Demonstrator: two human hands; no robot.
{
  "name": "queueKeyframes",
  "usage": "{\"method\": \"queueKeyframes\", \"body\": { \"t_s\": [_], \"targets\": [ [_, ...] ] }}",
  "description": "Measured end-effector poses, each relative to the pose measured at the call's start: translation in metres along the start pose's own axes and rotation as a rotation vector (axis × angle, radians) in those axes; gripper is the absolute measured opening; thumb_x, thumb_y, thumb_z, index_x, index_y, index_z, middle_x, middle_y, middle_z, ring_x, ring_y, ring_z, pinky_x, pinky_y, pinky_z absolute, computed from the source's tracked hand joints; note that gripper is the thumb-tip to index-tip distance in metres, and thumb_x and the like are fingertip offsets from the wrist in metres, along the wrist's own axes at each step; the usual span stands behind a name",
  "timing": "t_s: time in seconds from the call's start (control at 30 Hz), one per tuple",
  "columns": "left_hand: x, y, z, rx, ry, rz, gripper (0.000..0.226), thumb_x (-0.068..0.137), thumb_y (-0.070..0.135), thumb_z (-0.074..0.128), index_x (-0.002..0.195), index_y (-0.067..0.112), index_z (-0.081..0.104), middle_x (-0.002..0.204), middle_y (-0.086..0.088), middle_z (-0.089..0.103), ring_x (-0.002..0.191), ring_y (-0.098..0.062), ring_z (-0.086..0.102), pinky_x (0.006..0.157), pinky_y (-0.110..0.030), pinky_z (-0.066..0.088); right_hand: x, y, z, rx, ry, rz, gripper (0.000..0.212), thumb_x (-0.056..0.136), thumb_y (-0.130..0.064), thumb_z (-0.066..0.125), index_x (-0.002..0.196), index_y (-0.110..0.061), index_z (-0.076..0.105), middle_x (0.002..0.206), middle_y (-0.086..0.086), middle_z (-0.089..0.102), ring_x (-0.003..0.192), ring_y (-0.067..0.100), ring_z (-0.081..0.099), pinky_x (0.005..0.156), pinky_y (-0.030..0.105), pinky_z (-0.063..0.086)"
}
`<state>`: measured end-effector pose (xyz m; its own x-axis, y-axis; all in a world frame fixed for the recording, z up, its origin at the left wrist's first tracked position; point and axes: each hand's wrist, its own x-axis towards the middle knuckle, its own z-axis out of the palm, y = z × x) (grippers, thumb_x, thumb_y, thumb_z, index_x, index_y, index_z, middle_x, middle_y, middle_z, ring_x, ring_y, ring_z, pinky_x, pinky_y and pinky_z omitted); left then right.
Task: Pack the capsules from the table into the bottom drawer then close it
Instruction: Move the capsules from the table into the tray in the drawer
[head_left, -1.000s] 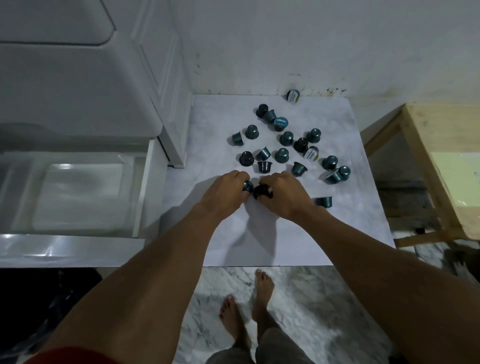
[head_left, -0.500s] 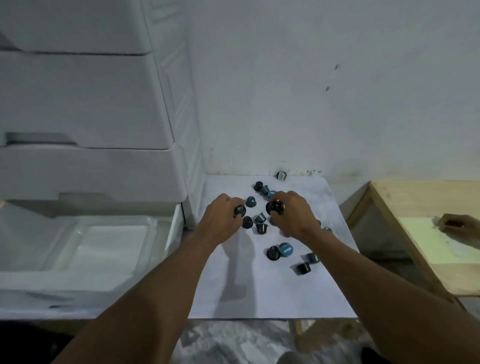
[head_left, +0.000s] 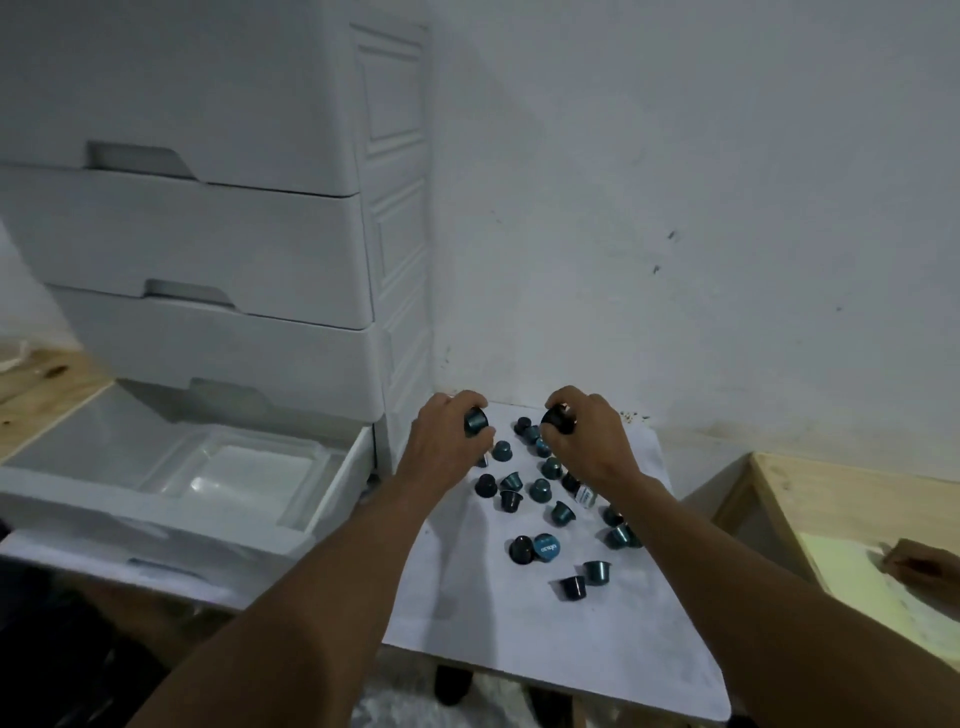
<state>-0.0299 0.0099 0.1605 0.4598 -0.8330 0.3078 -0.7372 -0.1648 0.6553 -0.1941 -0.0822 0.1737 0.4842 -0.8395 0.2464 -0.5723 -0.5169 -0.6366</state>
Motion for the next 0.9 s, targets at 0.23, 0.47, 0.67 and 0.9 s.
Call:
{"method": "queueKeyframes", "body": {
  "t_s": [0.23, 0.47, 0.67, 0.9],
  "targets": [
    [-0.038, 0.024, -0.017, 0.043, 0.123, -0.115, 0.022, 0.073, 0.029, 0.073, 0.075, 0.018, 0.054, 0.068, 0.004, 0.06, 0.065, -0.015, 0.056, 0.059, -0.024, 0.042, -0.013, -0.012, -0.007, 0.037, -0.008, -0.103, 0.016, 0.079, -0.017, 0.062, 0.082, -0.014, 0.047, 0.073, 0.004, 0.057, 0.07, 0.021, 0.049, 0.057, 0.03, 0.033],
    [-0.08, 0.007, -0.058, 0.083, 0.164, -0.262, 0.025, 0.069, 0.029, 0.069, 0.09, 0.017, 0.062, 0.08, 0.001, 0.065, 0.074, -0.019, 0.058, 0.064, -0.027, 0.042, -0.034, -0.051, 0.02, 0.123, -0.138, -0.157, 0.024, 0.078, -0.019, 0.063, 0.099, -0.016, 0.054, 0.088, 0.006, 0.063, 0.078, 0.026, 0.06, 0.07, 0.039, 0.049],
    [-0.103, -0.025, -0.11, 0.214, 0.214, -0.277, 0.017, 0.068, 0.025, 0.067, 0.074, 0.009, 0.064, 0.072, -0.008, 0.064, 0.067, -0.025, 0.058, 0.065, -0.038, 0.05, -0.042, -0.103, 0.059, 0.119, -0.225, -0.27, 0.044, 0.078, -0.018, 0.067, 0.12, -0.012, 0.058, 0.117, 0.01, 0.061, 0.105, 0.026, 0.058, 0.088, 0.03, 0.042],
    [-0.11, -0.08, -0.177, 0.205, 0.206, -0.237, 0.02, 0.07, 0.023, 0.071, 0.083, 0.008, 0.067, 0.08, -0.009, 0.068, 0.071, -0.023, 0.063, 0.068, -0.039, 0.055, -0.041, -0.174, 0.111, 0.11, -0.197, -0.353, 0.03, 0.079, -0.016, 0.068, 0.107, -0.01, 0.061, 0.105, 0.009, 0.061, 0.093, 0.024, 0.058, 0.08, 0.031, 0.045]
  ]
}}
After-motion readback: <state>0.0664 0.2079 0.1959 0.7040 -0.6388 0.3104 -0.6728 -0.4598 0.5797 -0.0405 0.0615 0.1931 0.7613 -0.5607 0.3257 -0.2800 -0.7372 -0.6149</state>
